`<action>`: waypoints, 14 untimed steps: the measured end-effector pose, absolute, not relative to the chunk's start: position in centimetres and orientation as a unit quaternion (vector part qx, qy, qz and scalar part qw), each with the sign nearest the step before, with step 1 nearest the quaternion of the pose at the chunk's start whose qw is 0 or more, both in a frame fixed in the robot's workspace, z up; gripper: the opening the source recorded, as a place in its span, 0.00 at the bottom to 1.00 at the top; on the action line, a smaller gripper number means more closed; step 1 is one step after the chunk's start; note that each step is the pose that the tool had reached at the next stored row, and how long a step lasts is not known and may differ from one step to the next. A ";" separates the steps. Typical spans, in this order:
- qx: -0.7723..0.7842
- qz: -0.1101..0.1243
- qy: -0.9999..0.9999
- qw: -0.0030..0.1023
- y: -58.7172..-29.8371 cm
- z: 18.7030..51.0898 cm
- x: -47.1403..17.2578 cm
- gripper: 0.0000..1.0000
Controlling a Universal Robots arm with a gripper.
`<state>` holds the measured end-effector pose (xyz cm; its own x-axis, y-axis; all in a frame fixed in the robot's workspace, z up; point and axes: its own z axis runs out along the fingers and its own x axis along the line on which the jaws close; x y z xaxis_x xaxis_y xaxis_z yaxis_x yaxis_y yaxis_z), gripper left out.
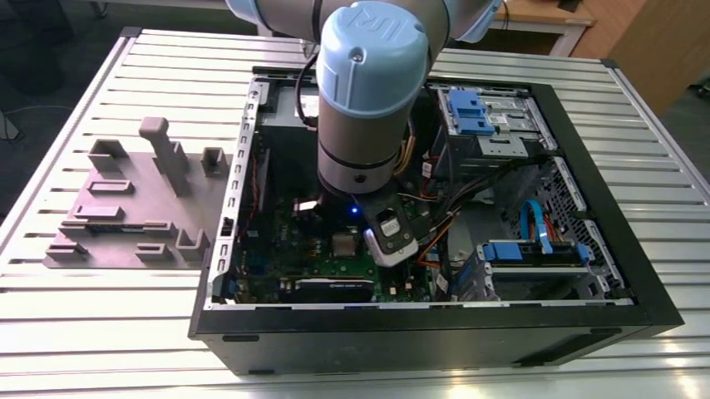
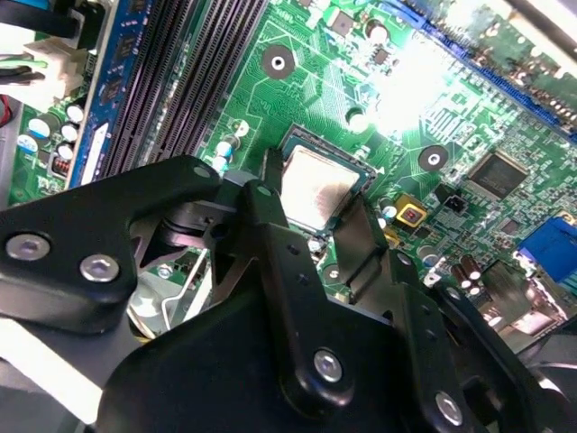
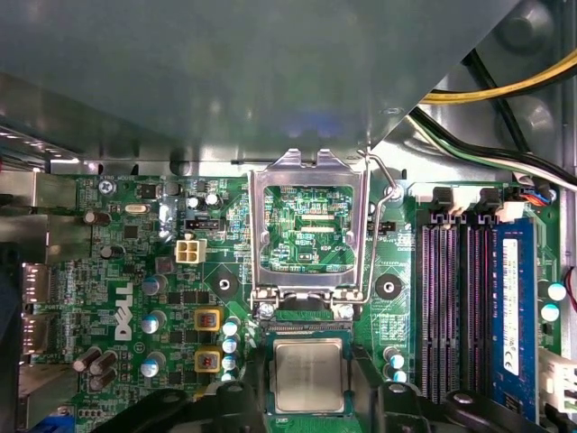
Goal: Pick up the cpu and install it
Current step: 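Place the cpu into insertion slot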
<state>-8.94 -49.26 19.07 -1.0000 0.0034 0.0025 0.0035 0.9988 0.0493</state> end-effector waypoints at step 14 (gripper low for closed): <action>-0.002 -0.025 -1.000 0.001 -49.3 19.6 -9.0 0.56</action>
<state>-8.95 -49.26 19.59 -1.0000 0.0032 0.0025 0.0033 0.9987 0.0502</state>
